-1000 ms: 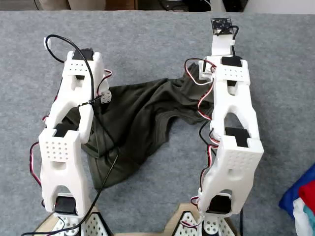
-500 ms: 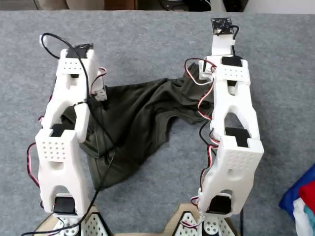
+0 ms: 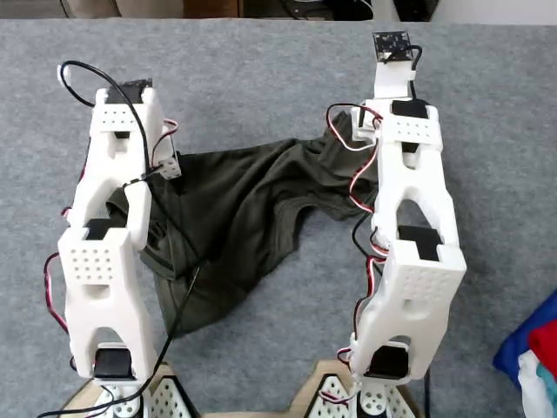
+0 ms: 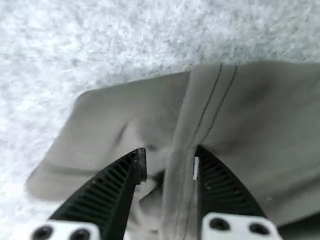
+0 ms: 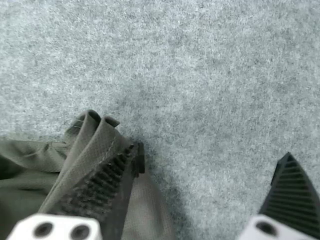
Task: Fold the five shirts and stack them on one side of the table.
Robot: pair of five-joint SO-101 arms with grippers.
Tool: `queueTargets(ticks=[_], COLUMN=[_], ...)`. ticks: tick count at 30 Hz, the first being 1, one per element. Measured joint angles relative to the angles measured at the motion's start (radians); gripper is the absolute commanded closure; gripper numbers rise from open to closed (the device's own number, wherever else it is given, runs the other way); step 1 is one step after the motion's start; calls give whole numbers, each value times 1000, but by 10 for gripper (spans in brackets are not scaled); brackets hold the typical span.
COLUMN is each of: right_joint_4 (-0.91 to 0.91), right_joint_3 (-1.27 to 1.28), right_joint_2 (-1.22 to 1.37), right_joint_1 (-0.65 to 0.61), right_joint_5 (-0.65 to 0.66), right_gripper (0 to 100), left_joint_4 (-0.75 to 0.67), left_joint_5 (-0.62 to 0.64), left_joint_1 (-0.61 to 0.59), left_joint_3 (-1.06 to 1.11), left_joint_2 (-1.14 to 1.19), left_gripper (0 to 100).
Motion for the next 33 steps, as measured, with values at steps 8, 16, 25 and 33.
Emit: queueTargets(ticks=[8,16,25,33], right_joint_4=[0,0,0,0], right_joint_3=[0,0,0,0], right_joint_2=[25,25,25,25], right_joint_1=[2,2,0,0], right_joint_5=[0,0,0,0], right_gripper=[606,606,606,606], left_joint_4=[-31,0,84,84], left_joint_5=[100,100,100,107], left_joint_1=[18,21,21,21], left_joint_3=[-38,-94,-186,-186], left_joint_2=[89,94,97,97], left_gripper=[879,981,981,981])
